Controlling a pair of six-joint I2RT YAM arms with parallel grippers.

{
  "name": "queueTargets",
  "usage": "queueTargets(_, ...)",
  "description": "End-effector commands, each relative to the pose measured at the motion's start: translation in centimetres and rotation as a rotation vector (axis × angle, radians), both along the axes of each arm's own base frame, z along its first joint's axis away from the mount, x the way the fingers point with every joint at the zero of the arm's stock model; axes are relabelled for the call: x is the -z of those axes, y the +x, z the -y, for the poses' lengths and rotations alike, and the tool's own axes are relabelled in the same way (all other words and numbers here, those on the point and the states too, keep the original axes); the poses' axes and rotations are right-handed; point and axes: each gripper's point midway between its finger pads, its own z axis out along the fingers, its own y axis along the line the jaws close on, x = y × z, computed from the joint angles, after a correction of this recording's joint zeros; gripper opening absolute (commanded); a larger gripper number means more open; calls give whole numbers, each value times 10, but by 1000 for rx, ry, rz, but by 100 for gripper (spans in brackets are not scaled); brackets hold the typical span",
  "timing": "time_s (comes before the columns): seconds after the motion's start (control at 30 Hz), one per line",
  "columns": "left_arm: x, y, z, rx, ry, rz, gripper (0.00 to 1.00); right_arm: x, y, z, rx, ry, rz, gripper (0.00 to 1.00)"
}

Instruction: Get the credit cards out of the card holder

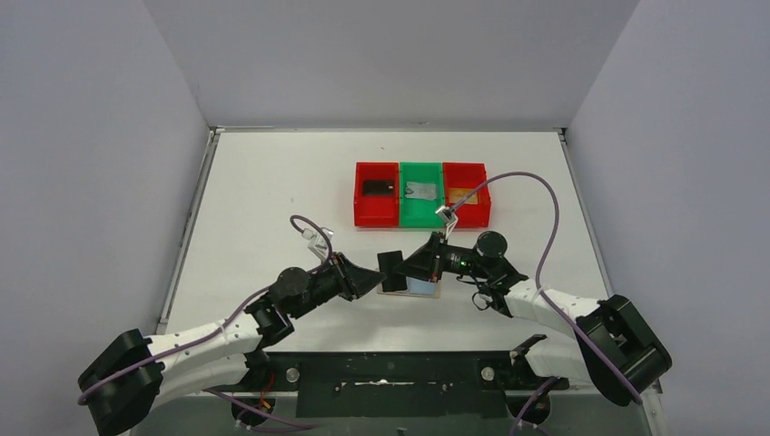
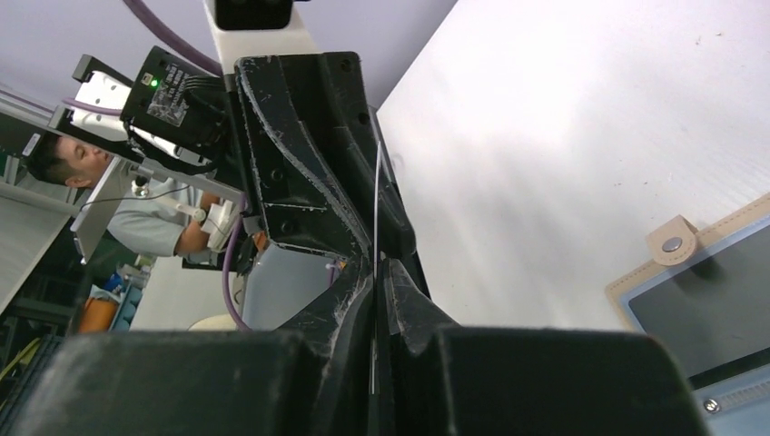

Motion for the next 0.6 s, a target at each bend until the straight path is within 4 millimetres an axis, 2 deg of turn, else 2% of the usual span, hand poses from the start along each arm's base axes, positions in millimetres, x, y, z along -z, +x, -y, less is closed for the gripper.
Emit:
queueTargets(0.0, -2, 9, -8, -54, 16, 14, 26, -26, 1, 4, 2, 56, 122, 0)
queueTargets(0.1, 2, 16, -15, -97, 85, 4, 51, -17, 15, 8, 70, -15, 136, 0)
queueTargets(0.23, 7, 35, -33, -203, 265, -15, 67, -1, 48, 25, 245, -215, 220, 0)
queueTargets(0.33, 0, 55, -53, -316, 377, -54, 77, 0, 75, 43, 376, -362, 302, 0)
queueTargets(0.4, 3, 74, -78, -411, 447, -111, 84, -3, 98, 59, 483, -460, 358, 0)
queueTargets(0.47, 6, 91, -103, -460, 484, -169, 87, -7, 112, 67, 530, -525, 419, 0)
queueTargets(0.57, 0, 112, -133, -494, 469, -232, 87, -13, 127, 68, 530, -595, 515, 0)
